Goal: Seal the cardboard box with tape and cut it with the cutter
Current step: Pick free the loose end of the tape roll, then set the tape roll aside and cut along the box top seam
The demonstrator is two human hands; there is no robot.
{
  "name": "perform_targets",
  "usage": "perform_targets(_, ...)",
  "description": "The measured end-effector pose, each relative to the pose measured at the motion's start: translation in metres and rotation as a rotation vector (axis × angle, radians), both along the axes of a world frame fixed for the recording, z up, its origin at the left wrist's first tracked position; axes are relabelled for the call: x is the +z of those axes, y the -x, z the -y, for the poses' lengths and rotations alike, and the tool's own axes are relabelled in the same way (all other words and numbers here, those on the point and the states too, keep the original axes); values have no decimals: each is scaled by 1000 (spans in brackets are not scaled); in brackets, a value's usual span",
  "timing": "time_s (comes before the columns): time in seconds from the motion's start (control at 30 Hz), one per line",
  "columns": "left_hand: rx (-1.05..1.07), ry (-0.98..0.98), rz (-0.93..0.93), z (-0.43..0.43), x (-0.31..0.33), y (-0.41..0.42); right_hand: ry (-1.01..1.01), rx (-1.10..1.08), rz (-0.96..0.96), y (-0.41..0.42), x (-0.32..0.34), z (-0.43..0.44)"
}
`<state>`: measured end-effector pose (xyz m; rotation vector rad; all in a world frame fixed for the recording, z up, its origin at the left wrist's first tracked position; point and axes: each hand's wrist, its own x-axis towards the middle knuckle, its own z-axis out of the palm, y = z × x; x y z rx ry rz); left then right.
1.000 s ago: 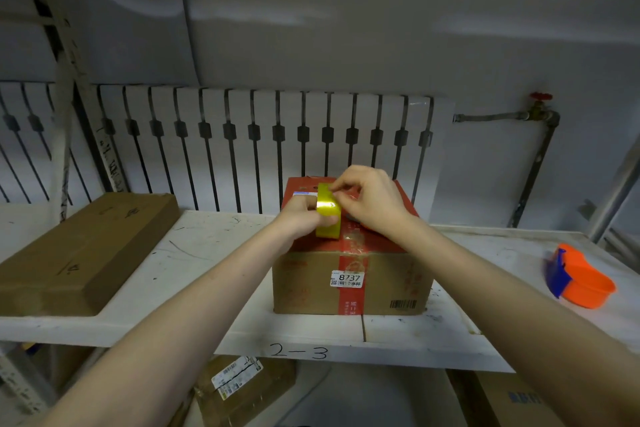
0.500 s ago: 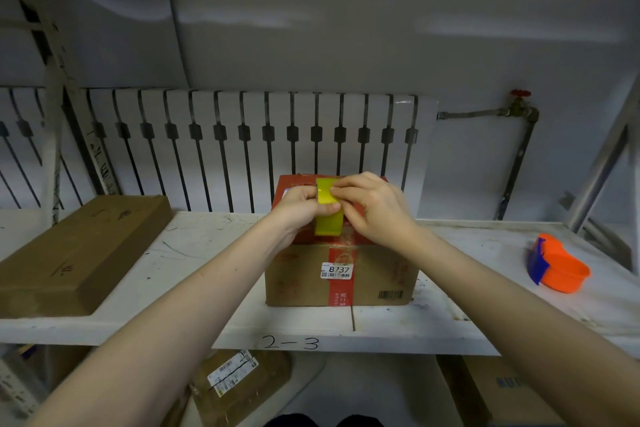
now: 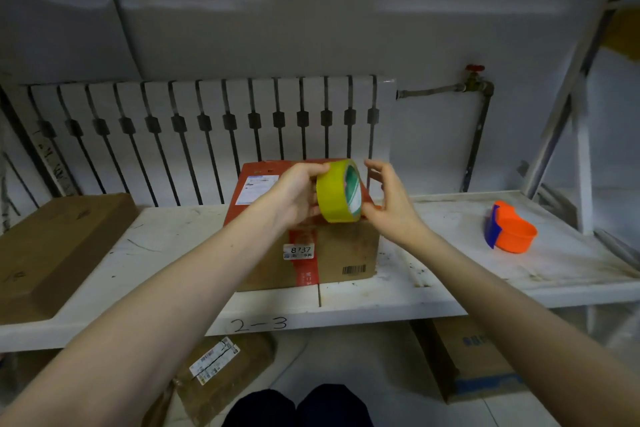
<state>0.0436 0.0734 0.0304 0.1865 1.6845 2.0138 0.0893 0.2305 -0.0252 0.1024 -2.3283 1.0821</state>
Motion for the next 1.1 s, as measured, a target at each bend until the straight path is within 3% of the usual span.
perform_targets(0.1,-80,42,-9,-16,-1,-5,69,98,-31,-21,-8,-21)
perform_targets(0.27,-193,-6,67,-34,1,-7,-460,-9,-329,-40,-25,-46)
perform_targets(0.43,-239,-40,135,-51,-9,-1,-762,-13,-437,-31,-43,-76)
perform_targets(0.5,-199,125,-3,-60,-12,3,-725,-43,-466,-26,-52,-86)
perform_targets(0.6,53,343,-329,-72,-14,17,-544,-172,-481,-18,-64,-104)
perform_targets(0.7,159,394,-580,-69,-17,34,-368,-332,-367,-10,-72,-130)
perform_targets(0.8,189,540,-742,-65,-27,46,-324,-470,-118,5,-81,-151)
perform_targets(0.97,157,835,-921,-65,-45,59,-446,-604,371,30,-114,-173)
perform_targets(1.1,98,924,-980,-63,-55,67,-574,-647,522,40,-129,-179)
